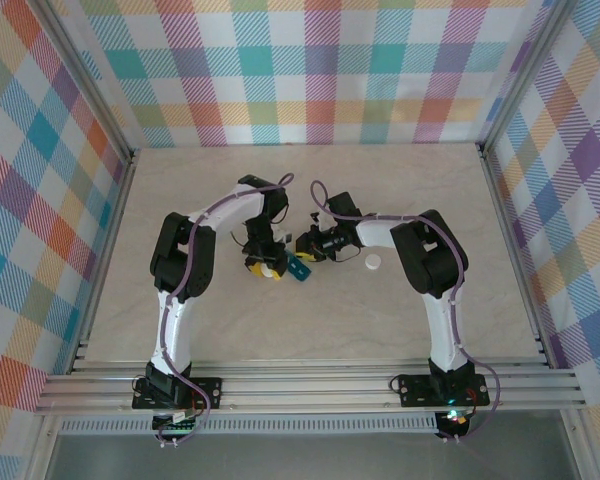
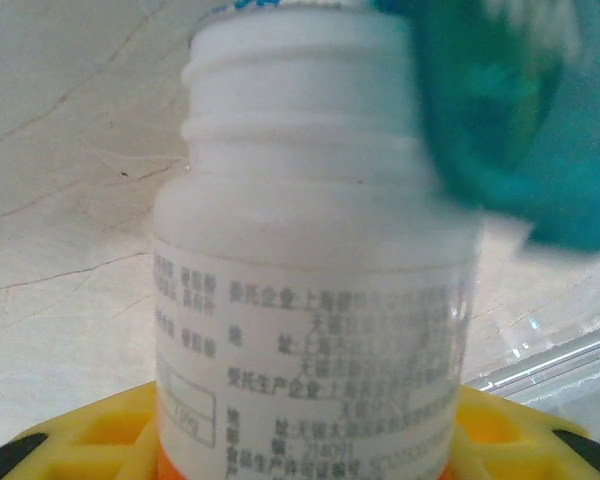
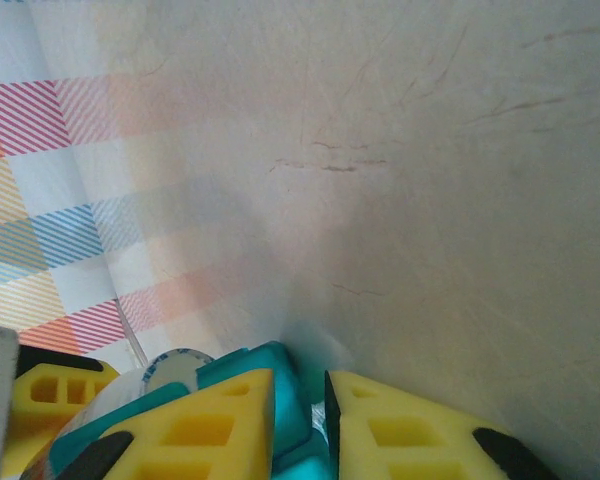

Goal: Sort the pills into containers

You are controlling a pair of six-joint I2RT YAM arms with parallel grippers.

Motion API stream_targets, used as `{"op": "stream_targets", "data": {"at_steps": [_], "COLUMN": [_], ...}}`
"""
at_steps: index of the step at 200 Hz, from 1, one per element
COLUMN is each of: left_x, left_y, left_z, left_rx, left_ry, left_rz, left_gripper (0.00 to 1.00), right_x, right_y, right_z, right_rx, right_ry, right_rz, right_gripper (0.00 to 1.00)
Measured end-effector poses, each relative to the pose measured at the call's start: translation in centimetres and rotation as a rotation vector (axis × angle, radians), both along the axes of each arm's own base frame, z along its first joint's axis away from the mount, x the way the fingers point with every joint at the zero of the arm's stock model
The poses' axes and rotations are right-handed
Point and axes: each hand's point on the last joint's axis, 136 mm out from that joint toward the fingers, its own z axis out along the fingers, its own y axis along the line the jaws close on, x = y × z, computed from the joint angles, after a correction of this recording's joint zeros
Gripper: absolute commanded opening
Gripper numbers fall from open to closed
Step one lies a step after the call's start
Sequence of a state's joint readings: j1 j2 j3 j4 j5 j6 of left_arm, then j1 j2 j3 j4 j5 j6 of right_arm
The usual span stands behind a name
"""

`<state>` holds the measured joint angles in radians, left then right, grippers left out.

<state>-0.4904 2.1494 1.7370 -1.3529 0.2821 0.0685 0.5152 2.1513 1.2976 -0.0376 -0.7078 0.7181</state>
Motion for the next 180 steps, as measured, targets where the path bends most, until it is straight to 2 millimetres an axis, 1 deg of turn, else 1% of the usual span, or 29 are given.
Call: {"op": "stream_targets", "data": {"at_steps": [22,64,89,109,129,150,162,180], "left_x": [0.6,1.7,1.8,1.6,1.5,1.5,1.5,1.5], "left_y": [-0.3,-0.8,-0.8,-0.7,-0.7,-0.7,-0.7,-0.7], "left_z": [0.6,1.6,1.8,1.8,1.9,1.8,1.8,1.6], "left_rx": [-0.008,-0.027,-0.028,-0.022,-0.020,-0.020,-0.019,-0.017], "left_ry": [-0.024,-0.064,-0.068,-0.057,-0.053,-0.052,-0.050,-0.047], "left_rz": [-0.001,-0.002,-0.002,-0.002,-0.002,-0.002,-0.002,-0.002], "left_gripper": [0.00,0.00,0.00,0.00,0.00,0.00,0.00,0.00], "right_x": [0.3,0.3,0.3,0.6,0.6,0.5,0.1,-0.7], "right_y": [-0.4,-0.7,-1.2,-2.2,-3.4,-4.4,-4.7,-5.1], "right_z": [0.0,-0.1,0.0,0.0,0.4,1.3,1.9,2.5], "right_rx": [0.000,-0.007,-0.016,-0.036,-0.063,-0.078,-0.081,-0.085], "right_ry": [0.001,-0.002,-0.001,-0.005,-0.011,-0.044,-0.063,-0.078], "right_rz": [-0.009,0.000,0.000,-0.022,-0.047,-0.059,-0.056,-0.045], "right_gripper": [0.24,0.24,0.24,0.25,0.35,0.43,0.50,0.58]}}
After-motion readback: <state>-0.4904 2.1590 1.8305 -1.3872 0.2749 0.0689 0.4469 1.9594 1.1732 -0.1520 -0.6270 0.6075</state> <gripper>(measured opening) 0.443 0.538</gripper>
